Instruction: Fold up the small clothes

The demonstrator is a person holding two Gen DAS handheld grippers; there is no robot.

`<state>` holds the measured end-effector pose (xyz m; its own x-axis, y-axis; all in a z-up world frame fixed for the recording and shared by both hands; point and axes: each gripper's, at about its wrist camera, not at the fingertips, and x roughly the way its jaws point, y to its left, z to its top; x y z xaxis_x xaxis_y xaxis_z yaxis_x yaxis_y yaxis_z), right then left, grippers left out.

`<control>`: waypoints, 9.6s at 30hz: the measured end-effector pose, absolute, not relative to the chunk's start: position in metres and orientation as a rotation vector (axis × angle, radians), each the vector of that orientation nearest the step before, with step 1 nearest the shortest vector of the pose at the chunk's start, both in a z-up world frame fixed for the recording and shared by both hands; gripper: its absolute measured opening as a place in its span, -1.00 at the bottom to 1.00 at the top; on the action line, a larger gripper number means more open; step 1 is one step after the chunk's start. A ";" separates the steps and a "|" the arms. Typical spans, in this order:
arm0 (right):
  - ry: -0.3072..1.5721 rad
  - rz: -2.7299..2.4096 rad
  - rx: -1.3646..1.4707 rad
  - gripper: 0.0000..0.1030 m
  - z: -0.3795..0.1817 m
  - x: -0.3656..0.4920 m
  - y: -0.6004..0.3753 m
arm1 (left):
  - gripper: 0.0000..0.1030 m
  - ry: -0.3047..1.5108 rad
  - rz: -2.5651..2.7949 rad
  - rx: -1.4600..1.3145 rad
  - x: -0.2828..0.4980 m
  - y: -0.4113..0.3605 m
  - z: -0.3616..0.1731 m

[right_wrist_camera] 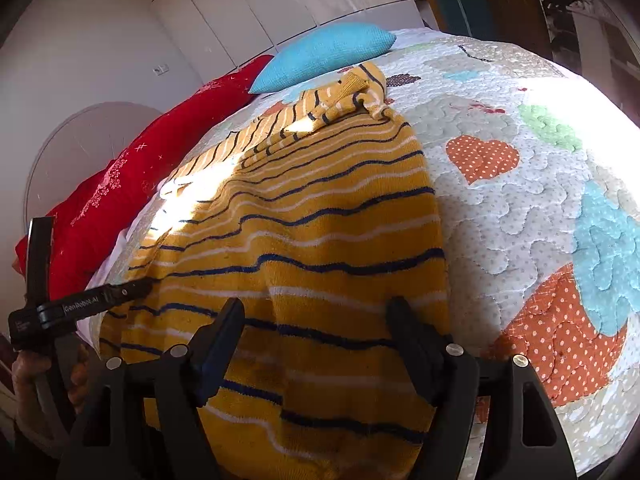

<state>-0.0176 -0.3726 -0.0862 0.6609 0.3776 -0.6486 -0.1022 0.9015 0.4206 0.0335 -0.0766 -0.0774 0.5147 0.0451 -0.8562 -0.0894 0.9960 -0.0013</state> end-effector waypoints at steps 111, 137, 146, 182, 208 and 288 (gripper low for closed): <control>0.954 0.154 0.206 0.45 -0.067 -0.032 -0.423 | 0.62 0.940 -0.049 -0.314 -0.061 -0.020 -0.070; 0.803 0.430 0.250 -0.86 0.004 -0.029 -0.365 | -0.86 0.832 -0.196 -0.441 -0.023 -0.009 -0.007; 0.757 0.353 0.166 -0.85 0.048 0.187 -0.351 | -0.84 0.791 -0.060 -0.382 0.208 -0.008 0.033; 0.897 0.237 0.361 -0.10 -0.087 0.358 -0.382 | 0.38 0.911 -0.039 -0.380 0.337 0.026 -0.082; 0.797 0.064 0.167 0.39 -0.018 0.176 -0.430 | 0.61 0.802 0.129 -0.039 0.108 0.004 -0.037; 0.829 -0.022 0.204 0.65 -0.086 0.131 -0.420 | 0.96 0.791 0.276 0.043 0.087 -0.020 -0.096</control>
<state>0.1309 -0.4203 -0.0860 0.6762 0.0599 -0.7343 0.0995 0.9801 0.1715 0.0874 -0.0205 -0.0957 0.6694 0.2609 -0.6956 -0.2290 0.9632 0.1410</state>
